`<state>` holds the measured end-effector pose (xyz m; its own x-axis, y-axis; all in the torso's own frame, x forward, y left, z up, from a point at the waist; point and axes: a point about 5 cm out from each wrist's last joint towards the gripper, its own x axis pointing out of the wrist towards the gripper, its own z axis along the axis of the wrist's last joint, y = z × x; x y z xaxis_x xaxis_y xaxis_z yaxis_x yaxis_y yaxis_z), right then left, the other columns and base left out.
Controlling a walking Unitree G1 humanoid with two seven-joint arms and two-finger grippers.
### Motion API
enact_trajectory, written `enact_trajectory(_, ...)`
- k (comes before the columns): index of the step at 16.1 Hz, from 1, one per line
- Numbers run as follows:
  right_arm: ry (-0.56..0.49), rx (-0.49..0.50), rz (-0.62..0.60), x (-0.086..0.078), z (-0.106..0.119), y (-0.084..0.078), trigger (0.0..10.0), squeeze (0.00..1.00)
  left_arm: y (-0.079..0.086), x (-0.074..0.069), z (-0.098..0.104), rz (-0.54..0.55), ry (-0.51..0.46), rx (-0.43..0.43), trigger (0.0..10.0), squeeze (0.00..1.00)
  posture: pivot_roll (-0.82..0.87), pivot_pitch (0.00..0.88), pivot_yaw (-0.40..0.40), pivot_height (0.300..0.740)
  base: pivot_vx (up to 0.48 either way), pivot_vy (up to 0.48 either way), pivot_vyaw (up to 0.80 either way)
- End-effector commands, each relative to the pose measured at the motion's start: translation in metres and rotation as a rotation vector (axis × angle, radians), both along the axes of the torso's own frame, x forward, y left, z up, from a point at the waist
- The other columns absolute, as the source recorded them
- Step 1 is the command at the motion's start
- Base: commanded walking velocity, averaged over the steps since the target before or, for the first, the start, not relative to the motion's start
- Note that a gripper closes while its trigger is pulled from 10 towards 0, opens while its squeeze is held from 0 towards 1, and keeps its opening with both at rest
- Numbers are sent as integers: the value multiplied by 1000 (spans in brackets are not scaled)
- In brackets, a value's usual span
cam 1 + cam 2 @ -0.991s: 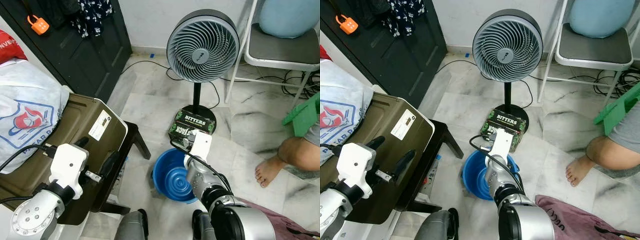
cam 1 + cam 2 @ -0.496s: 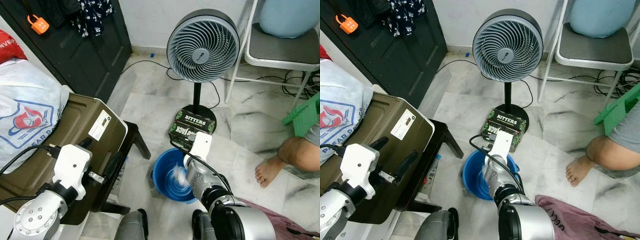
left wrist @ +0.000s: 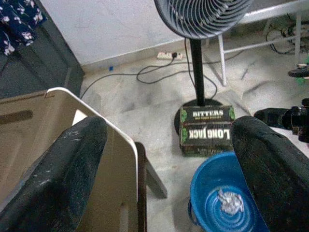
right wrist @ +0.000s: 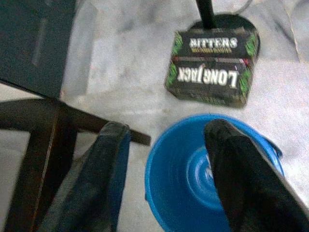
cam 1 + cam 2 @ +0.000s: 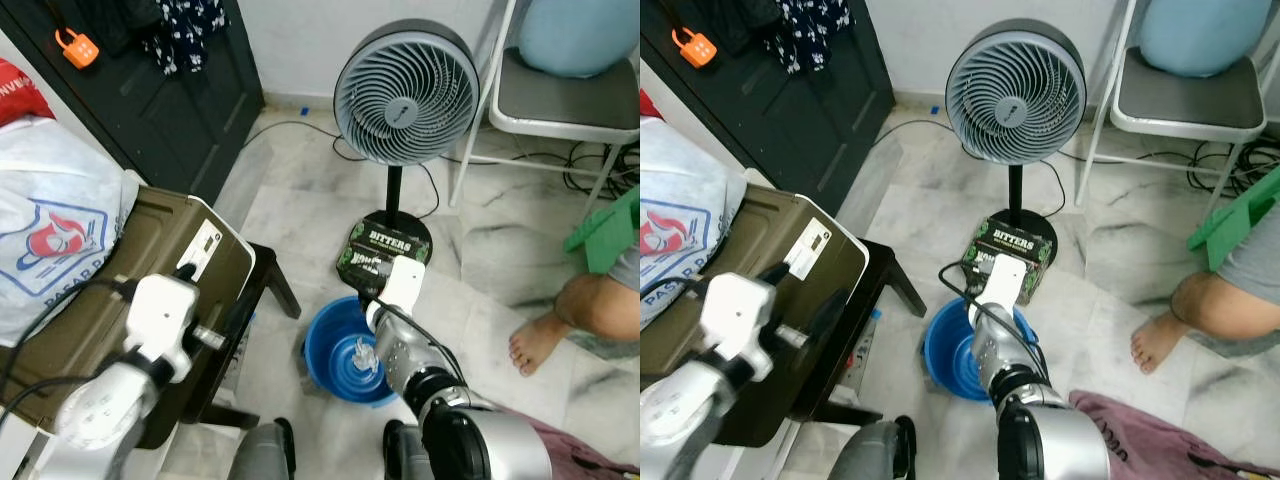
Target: Clean up the room
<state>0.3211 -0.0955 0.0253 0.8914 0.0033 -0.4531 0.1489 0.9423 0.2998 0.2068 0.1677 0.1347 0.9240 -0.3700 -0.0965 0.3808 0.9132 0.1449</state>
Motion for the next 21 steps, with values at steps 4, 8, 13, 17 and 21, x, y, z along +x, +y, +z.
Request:
enact_trajectory(4,-80,-20,80,-5,9,-7,10000,1000,-10,12,-8,4,-18,-28,10000,0,134,131,101,740,0,0,0)
enact_trajectory(8,-130,-52,184,-20,31,-29,10000,1000,-20,35,-7,27,-74,-68,10000,0,54,69,66,740,0,0,0)
enact_trajectory(13,-108,-52,304,-91,42,-50,10000,1000,-28,45,-4,43,-139,-112,10000,0,4,9,43,740,0,0,0)
enact_trajectory(17,-266,-128,393,-102,58,-57,10000,129,-20,40,-15,85,-118,-110,10000,0,-19,0,39,740,0,0,0)
enact_trajectory(21,-344,-220,421,-94,71,-56,10000,0,-14,36,-24,160,-93,-151,10000,0,-35,0,54,740,0,0,400)
